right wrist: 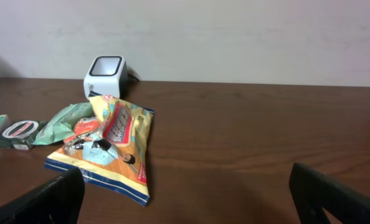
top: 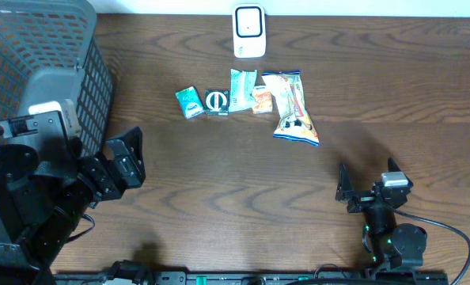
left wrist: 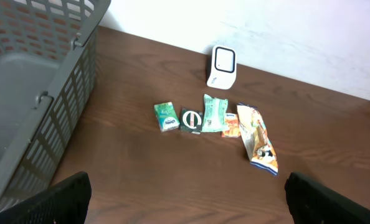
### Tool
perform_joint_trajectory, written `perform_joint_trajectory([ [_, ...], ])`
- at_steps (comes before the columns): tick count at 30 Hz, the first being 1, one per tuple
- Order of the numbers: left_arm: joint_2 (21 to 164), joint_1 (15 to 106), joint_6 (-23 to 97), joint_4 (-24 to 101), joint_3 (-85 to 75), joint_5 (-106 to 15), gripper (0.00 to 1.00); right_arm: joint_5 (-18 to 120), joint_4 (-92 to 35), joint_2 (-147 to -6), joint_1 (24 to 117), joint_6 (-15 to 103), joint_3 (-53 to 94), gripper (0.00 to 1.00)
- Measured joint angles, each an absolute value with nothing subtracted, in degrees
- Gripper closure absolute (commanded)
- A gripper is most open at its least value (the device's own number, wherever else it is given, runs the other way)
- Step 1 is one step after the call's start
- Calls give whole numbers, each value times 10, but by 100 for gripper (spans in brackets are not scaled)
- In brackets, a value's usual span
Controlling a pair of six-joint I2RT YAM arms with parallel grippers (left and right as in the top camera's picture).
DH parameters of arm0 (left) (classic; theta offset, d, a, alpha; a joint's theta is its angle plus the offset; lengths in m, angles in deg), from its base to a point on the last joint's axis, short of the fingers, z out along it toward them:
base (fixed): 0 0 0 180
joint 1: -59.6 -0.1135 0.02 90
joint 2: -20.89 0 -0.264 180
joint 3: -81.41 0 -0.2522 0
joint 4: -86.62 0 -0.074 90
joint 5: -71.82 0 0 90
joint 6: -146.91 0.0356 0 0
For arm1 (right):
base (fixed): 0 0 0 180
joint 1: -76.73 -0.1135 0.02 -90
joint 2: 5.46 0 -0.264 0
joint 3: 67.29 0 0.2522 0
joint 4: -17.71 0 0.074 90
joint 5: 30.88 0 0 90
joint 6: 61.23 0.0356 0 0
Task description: Scan the item barcode
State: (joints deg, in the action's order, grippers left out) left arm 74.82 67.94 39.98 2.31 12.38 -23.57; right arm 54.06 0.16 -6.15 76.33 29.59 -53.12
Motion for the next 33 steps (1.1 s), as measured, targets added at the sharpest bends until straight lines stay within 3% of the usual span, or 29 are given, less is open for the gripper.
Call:
perform_joint_trajectory([
  [5, 748, 679, 400, 23, 124, -236, 3, 525, 52, -62, 763, 317, -532, 1],
  [11, 748, 679, 400, 23, 124, -236, 2, 391, 115, -62, 763, 423, -532, 1],
  [16, 748, 679, 400, 23, 124, -236, 2, 355, 268, -62, 763, 523, -532, 1],
  [23, 748, 679, 400, 23, 124, -236, 2, 433, 486, -61, 763, 596, -530, 1],
  [28, 748, 679, 400, 23, 124, -236, 2, 515, 503, -88, 763, 608, -484, 1],
  [33, 748, 679, 400, 22, 124, -236, 2, 535, 501, -211, 763, 599, -352, 1],
])
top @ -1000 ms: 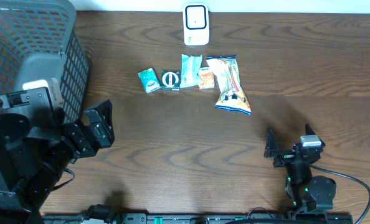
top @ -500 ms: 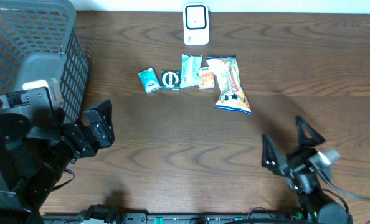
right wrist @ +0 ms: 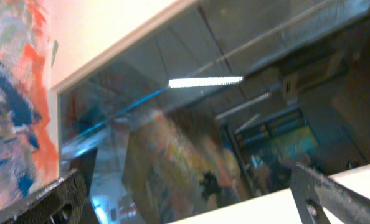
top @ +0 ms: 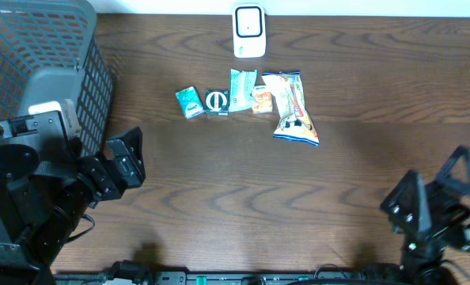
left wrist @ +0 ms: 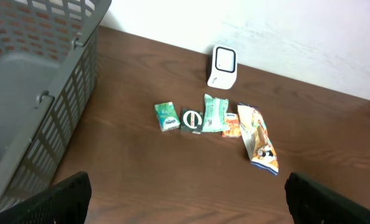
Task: Scan the item barcode
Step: 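Raise the right gripper and reach toward the yellow snack bag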
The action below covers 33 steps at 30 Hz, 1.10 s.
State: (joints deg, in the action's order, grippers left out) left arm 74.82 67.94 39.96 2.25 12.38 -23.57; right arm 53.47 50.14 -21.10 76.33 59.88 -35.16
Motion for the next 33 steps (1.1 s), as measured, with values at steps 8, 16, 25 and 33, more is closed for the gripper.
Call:
perform_joint_trajectory([
  [8, 748, 679, 400, 23, 124, -236, 2, 443, 248, -528, 761, 481, -41, 1],
  [16, 748, 679, 400, 23, 124, -236, 2, 460, -201, -851, 671, 313, 286, 1],
  [25, 748, 679, 400, 23, 124, -236, 2, 766, -406, -1095, 509, 197, 423, 1],
  [33, 748, 679, 400, 23, 124, -236, 2, 860, -459, -1194, 424, 171, 423, 1],
])
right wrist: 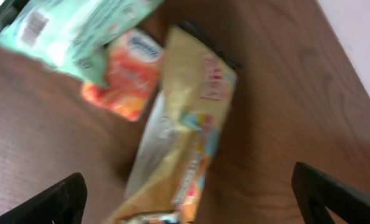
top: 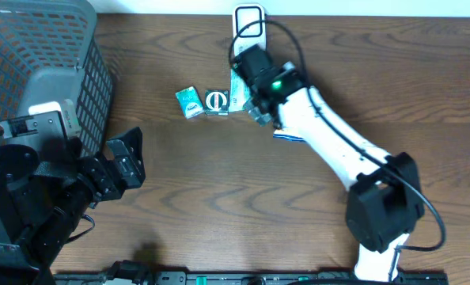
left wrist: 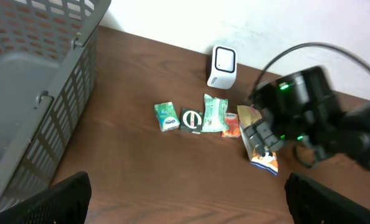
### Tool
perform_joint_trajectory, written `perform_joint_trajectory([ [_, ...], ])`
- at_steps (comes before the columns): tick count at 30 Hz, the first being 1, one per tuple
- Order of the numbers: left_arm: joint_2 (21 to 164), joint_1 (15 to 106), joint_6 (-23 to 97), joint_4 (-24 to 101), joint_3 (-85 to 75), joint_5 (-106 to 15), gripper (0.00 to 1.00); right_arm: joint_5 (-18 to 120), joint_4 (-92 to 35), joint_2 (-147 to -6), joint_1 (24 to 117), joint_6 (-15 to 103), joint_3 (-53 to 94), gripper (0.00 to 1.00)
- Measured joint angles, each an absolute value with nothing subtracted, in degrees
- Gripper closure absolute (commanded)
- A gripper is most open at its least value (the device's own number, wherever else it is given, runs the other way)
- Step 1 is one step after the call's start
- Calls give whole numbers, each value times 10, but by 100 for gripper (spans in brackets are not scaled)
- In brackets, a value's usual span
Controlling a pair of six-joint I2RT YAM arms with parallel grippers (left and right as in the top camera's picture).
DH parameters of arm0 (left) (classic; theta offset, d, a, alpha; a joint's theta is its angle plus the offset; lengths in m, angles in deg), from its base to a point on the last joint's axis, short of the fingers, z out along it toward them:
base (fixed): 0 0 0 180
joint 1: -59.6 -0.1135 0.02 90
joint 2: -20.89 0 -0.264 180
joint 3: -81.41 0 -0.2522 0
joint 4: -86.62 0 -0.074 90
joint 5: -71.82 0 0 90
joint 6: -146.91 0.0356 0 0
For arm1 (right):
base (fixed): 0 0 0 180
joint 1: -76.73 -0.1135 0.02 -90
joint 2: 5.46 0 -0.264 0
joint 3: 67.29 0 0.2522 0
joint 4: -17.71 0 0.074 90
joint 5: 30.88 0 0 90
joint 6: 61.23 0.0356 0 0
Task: Scan the item barcode
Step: 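Raise the right gripper and reach toward the yellow snack bag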
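Note:
The white barcode scanner [left wrist: 223, 65] stands at the table's far edge. In front of it lies a row of items: a green pack [top: 188, 101], a black tape roll [top: 216, 101], a green pouch [right wrist: 73, 31], an orange packet [right wrist: 126, 84] and a yellow snack bag [right wrist: 185, 143]. My right gripper [right wrist: 191, 199] hovers open just over the snack bag, holding nothing. In the overhead view its arm covers most of the bag and part of the scanner. My left gripper [top: 124, 166] is open near the front left, far from the items.
A large grey mesh basket [top: 37, 63] fills the back left corner, beside my left arm. A black cable [left wrist: 309, 50] loops off the right arm above the items. Bare brown tabletop [top: 219, 198] lies between my left gripper and the row.
My right arm was at the front right corner with its camera turned away from the table. Now it reaches across to the row of items, open over the snack bag. The left arm is unchanged.
First my right gripper sat low at the front right, facing the snack bag and scanner from afar. Then it was raised at that corner, looking away from the table. Now it hangs open over the snack bag. The items and my left arm stayed put.

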State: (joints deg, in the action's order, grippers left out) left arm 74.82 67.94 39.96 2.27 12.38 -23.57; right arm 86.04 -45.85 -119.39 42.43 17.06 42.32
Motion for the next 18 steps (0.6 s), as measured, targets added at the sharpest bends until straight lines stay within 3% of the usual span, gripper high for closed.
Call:
perform_joint_trajectory([
  [18, 748, 679, 400, 23, 124, -236, 2, 877, -519, -1269, 459, 238, 424, 1],
])
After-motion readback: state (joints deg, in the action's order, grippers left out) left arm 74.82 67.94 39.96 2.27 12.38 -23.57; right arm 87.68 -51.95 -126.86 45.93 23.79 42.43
